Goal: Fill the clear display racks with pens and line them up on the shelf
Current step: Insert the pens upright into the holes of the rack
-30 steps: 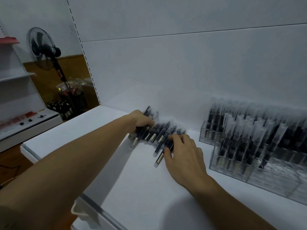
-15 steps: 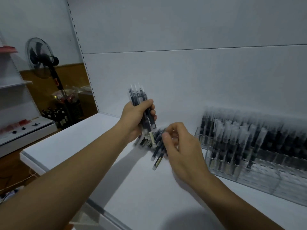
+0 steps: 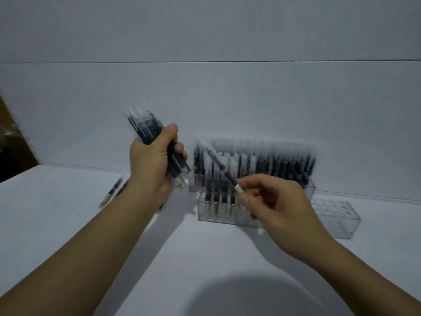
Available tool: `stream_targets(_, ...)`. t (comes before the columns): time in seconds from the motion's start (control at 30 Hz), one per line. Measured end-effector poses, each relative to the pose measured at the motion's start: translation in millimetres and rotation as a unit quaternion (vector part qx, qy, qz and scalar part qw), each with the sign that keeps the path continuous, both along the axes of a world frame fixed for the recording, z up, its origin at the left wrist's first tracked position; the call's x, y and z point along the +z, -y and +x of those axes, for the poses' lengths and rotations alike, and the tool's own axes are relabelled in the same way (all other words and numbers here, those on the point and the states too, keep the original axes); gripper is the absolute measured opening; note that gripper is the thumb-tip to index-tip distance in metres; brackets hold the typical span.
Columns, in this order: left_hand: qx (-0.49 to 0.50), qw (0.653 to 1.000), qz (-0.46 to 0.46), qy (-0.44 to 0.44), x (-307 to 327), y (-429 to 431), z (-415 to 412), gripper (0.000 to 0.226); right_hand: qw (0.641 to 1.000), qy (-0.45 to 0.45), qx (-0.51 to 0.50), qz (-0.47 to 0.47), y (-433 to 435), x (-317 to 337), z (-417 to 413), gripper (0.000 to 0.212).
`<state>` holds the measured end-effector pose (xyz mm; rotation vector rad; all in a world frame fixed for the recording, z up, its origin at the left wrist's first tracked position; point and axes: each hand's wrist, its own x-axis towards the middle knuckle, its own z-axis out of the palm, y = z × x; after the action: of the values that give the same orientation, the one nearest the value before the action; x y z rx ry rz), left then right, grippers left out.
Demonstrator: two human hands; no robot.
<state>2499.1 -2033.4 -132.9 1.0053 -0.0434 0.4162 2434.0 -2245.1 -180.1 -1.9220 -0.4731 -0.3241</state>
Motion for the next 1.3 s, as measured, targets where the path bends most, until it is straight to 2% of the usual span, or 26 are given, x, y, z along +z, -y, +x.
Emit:
stream_targets(0.1, -0.006, 0.985, 0.154, 0.071, -15, 12, -8, 0.011, 0.997, -0.006, -0.02, 0.068, 33, 4, 0, 0.015)
stream_targets(0.17, -0.011, 0.953, 0.276, 0.122, -25, 25, -15, 0.005, 0.993, -0.015, -0.035, 0.11, 47, 11, 5, 0.008)
stream_targets(0.23, 0.013, 0.912, 0.377, 0.159, -35, 36, -18, 0.017, 0.99, -0.017, -0.042, 0.13, 54, 17, 13, 0.002)
stream_targets(0.33, 0.048, 0.828, 0.514, 0.22, -51, 39, -15, 0.02, 0.986, -0.022, -0.046, 0.158, 55, 24, 26, 0.02)
stream_targets(0.43, 0.013, 0.74, 0.619, 0.262, -65, 27, -11, 0.054, 0.985, -0.038, -0.033, 0.162, 49, 22, 35, 0.061)
stream_targets(0.47, -0.002, 0.705, 0.652, 0.279, -67, 24, -10, 0.058, 0.986, -0.042, -0.032, 0.159, 47, 19, 36, 0.071)
stream_targets(0.53, -0.012, 0.642, 0.699, 0.315, -66, 21, -10, 0.048, 0.984, -0.048, -0.033, 0.167, 42, 13, 38, 0.079)
stream_targets(0.6, 0.004, 0.604, 0.72, 0.342, -65, 13, -11, 0.039, 0.98, -0.057, -0.029, 0.186, 40, 8, 37, 0.07)
stream_targets(0.67, 0.012, 0.6, 0.716, 0.356, -67, 1, -11, 0.035, 0.976, -0.07, -0.018, 0.206, 40, 5, 38, 0.047)
stream_targets(0.73, 0.014, 0.613, 0.707, 0.353, -73, -11, -10, 0.032, 0.971, -0.075, -0.016, 0.227, 41, 4, 39, 0.026)
stream_targets(0.8, -0.001, 0.614, 0.709, 0.346, -78, -15, -9, 0.035, 0.968, -0.062, -0.034, 0.239, 39, 4, 40, 0.017)
stream_targets(0.9, -0.025, 0.586, 0.73, 0.351, -82, -8, -14, 0.041, 0.969, -0.021, -0.067, 0.236, 40, 1, 42, 0.013)
stream_targets(1.1, -0.048, 0.559, 0.758, 0.331, -91, 0, -19, 0.055, 0.978, 0.055, -0.135, 0.152, 47, -9, 50, 0.024)
stream_targets(1.3, -0.053, 0.546, 0.772, 0.32, -102, 7, -20, 0.055, 0.979, 0.106, -0.157, 0.08, 47, -16, 57, 0.06)
